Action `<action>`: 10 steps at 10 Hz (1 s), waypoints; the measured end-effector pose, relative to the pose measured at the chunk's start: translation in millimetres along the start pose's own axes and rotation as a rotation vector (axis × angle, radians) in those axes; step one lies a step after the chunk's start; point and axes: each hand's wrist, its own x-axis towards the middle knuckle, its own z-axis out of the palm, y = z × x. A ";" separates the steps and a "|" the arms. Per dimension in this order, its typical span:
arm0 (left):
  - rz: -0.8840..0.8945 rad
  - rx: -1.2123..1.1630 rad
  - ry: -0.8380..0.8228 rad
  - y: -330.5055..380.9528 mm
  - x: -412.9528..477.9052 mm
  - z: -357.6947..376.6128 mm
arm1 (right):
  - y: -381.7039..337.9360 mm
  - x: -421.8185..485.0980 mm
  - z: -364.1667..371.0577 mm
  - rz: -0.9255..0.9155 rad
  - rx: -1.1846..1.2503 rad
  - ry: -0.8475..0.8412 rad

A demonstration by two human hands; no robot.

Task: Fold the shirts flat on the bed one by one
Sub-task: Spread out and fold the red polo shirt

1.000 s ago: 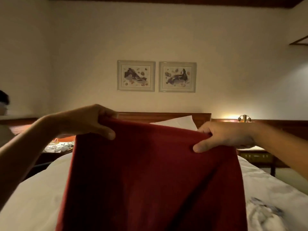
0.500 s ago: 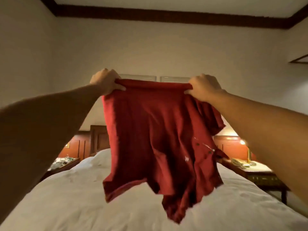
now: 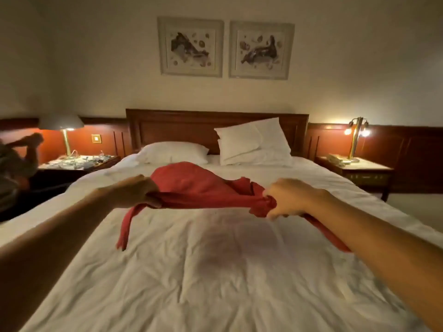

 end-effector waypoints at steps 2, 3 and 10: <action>-0.234 0.155 -0.327 -77.5 -24.5 136.3 | -32.0 -24.1 176.3 0.129 0.533 -0.322; -0.463 0.031 0.014 -114.6 -37.5 193.6 | -26.4 -42.1 258.2 0.429 0.507 -0.141; -0.470 0.586 -0.257 -122.3 -47.6 163.6 | -42.1 -69.3 301.9 0.809 0.654 0.045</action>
